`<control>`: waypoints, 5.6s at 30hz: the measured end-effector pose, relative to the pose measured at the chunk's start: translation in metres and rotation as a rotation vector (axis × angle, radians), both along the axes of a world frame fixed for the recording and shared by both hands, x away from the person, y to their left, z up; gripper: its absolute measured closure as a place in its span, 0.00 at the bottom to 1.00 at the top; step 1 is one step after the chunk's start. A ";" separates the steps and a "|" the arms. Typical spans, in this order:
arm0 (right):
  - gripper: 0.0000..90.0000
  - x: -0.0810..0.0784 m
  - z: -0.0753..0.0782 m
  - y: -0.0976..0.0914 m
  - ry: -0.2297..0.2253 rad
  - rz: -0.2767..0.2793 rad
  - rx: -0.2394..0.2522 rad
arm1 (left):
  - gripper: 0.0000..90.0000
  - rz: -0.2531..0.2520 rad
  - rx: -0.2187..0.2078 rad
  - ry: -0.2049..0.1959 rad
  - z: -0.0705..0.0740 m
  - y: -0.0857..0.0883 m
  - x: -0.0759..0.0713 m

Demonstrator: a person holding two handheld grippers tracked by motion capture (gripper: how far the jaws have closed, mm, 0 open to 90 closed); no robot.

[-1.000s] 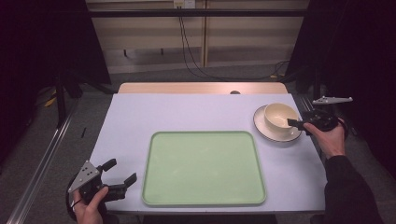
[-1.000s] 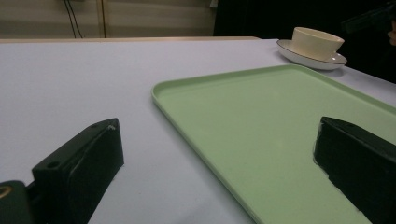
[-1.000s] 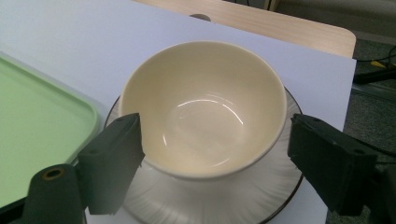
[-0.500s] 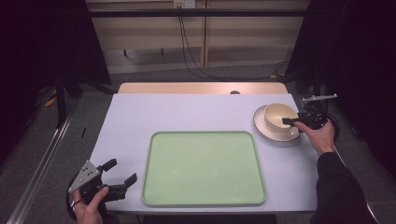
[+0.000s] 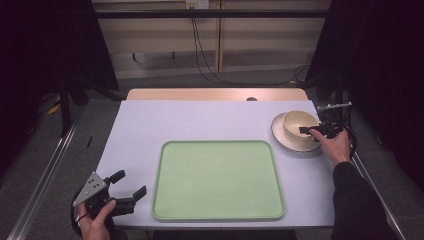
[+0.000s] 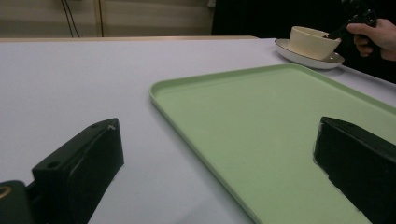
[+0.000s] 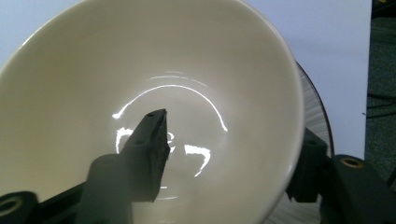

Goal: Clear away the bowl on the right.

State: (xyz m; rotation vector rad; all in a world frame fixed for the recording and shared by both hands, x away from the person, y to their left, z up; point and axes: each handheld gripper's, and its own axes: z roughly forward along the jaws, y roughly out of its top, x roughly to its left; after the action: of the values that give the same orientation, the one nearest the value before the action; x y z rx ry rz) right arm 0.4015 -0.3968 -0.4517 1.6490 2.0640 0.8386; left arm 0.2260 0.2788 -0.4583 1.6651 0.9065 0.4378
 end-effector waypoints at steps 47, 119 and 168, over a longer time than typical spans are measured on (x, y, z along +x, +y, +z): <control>0.93 0.000 0.004 -0.005 0.044 -0.111 0.153 | 0.02 0.009 0.004 0.001 0.000 0.000 -0.001; 0.93 -0.031 0.086 0.016 -0.125 0.103 0.293 | 0.02 0.008 0.004 -0.009 0.000 0.001 -0.002; 0.92 -0.012 0.061 0.105 0.025 0.274 0.246 | 0.02 0.003 0.009 -0.009 0.001 0.000 -0.002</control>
State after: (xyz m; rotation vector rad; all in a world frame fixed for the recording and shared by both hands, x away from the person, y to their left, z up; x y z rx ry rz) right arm 0.3895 -0.2915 -0.3909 1.5173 2.3163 1.2098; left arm 0.2243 0.2792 -0.4577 1.6688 0.9014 0.4519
